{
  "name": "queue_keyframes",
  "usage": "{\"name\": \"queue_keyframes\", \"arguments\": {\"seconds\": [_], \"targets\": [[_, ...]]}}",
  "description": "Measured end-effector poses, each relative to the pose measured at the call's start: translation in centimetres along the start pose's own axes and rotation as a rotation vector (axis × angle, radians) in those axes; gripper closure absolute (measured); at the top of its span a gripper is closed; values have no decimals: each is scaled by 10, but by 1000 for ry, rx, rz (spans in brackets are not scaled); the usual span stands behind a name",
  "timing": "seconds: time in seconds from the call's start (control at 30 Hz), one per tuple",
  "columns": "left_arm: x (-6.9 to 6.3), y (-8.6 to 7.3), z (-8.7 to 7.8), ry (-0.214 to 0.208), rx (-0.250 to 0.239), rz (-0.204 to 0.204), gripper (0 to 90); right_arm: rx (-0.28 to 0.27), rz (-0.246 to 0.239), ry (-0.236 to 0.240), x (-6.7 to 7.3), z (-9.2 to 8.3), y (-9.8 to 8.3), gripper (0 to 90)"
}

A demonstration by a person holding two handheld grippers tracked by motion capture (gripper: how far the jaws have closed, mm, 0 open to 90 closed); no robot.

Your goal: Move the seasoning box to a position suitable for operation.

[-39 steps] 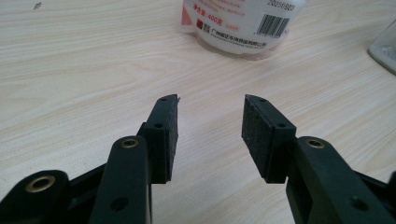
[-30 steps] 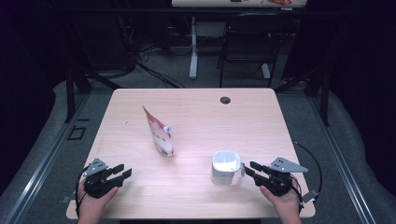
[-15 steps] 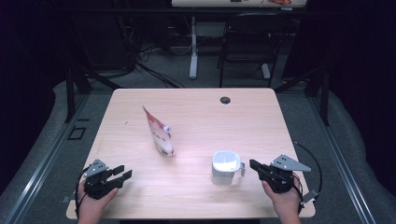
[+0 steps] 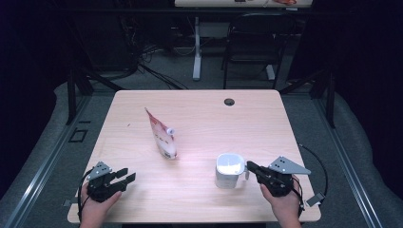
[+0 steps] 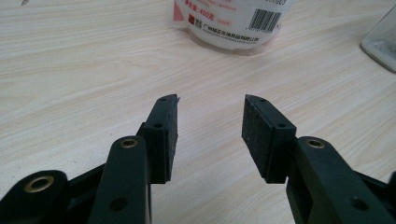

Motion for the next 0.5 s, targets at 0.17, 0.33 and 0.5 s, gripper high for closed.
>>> {"name": "queue_keyframes", "arguments": {"seconds": [0.17, 0.33, 0.5], "targets": [[-1, 0, 0, 2, 1, -1, 561, 4, -13, 10, 4, 7, 1, 900], [-1, -1, 0, 2, 5, 2, 562, 12, -14, 14, 6, 9, 2, 900], [-1, -2, -1, 4, 5, 5, 564, 18, -31, 9, 8, 14, 3, 900]]}}
Point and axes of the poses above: each handheld gripper's, and its own axes: z roughly forward along the jaws, y roughly out of its top, x roughly to its left, the point moved 7 cm from there along z, roughly forward along the jaws, and after that the axes turned 9 degrees about -x, right-handed, at the moved point
